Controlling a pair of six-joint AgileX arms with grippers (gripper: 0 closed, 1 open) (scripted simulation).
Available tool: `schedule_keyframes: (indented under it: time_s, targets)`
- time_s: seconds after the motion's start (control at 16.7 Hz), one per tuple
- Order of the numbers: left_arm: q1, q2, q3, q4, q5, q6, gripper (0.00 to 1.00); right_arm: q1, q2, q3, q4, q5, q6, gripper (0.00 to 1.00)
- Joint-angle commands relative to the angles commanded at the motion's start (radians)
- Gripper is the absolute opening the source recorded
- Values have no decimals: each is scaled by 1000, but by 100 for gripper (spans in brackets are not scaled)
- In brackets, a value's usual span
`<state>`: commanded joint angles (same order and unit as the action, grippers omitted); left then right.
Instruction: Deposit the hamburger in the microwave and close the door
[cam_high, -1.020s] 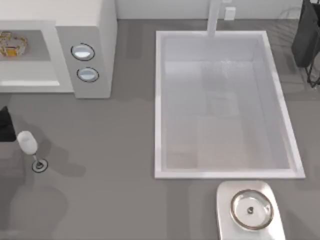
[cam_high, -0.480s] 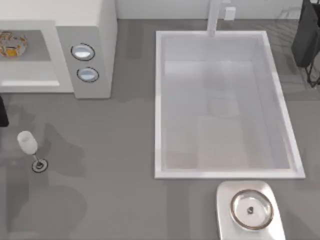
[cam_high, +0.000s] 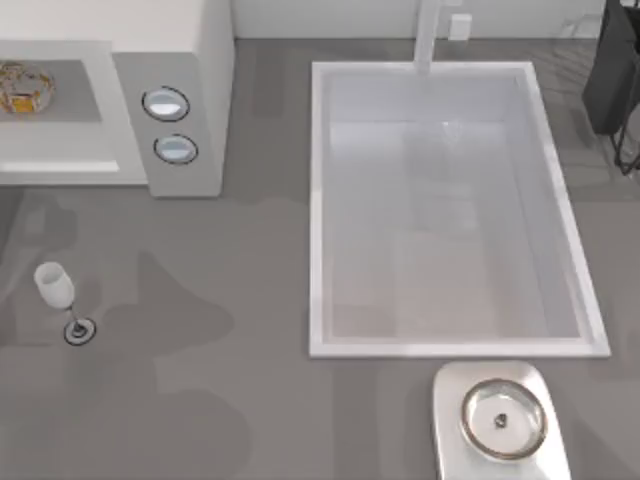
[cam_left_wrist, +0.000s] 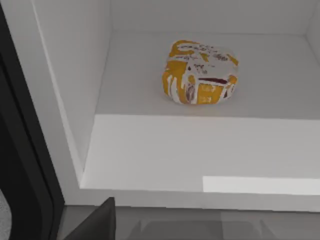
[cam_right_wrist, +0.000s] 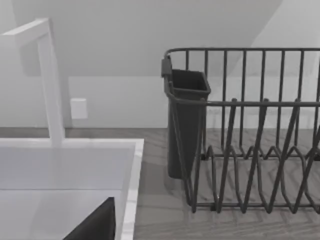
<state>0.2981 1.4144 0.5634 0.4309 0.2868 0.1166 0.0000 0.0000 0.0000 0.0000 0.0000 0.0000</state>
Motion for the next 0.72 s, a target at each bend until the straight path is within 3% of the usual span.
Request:
schedule_keyframes:
  time_s: [0.42, 0.72]
  targets:
    - [-7, -33, -13, -8, -9, -3, 100, 0, 0, 0, 0, 0, 0, 100]
    - [-64, -300, -112, -83, -59, -24, 100, 0, 0, 0, 0, 0, 0, 100]
